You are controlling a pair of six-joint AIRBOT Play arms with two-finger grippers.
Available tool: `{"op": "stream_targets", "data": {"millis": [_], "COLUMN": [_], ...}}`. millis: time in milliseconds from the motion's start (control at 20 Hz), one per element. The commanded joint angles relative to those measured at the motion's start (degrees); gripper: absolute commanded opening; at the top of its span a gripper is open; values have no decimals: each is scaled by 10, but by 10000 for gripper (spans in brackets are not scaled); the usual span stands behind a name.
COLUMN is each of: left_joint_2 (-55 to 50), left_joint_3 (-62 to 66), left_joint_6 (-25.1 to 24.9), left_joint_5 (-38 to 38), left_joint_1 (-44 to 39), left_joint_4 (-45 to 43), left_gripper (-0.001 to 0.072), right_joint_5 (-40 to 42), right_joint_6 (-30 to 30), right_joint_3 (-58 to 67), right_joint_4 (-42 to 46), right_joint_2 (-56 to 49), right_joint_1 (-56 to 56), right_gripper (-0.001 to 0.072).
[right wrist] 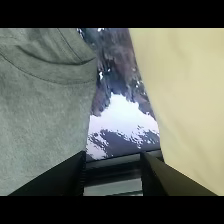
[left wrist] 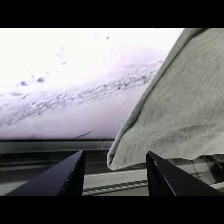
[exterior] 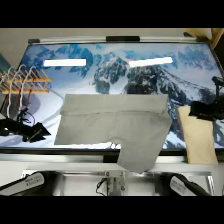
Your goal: Fold the shirts.
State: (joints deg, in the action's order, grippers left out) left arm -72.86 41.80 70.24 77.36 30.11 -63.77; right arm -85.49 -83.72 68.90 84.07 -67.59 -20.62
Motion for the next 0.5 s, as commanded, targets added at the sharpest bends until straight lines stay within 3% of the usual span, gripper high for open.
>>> {"op": "stream_targets", "data": {"millis": [0, 300, 350, 400, 450], "left_joint_2": [16, -11, -11, -11, -11], "left_joint_3": [-69, -69, -69, -69, -69], "left_joint_6": [-23, -21, -20, -14, -14], "left_joint_5": [-59, -76, -83, -84, -83], "left_joint_1": [4, -52, -60, -67, -73], "left_joint_4": [17, 48, 59, 64, 64], "left_gripper": [469, 464, 402, 200, 55], "right_joint_5": [-4, -5, -5, -7, -12], "right_joint_6": [2, 2, 2, 2, 2], "right_joint_3": [-9, -9, -9, -9, -12], "right_joint_4": [-26, -28, -27, -25, -26], "right_joint_2": [16, 16, 16, 16, 16], "right_joint_1": [-11, -11, -11, -11, -11], "right_gripper": [461, 461, 461, 461, 461]}}
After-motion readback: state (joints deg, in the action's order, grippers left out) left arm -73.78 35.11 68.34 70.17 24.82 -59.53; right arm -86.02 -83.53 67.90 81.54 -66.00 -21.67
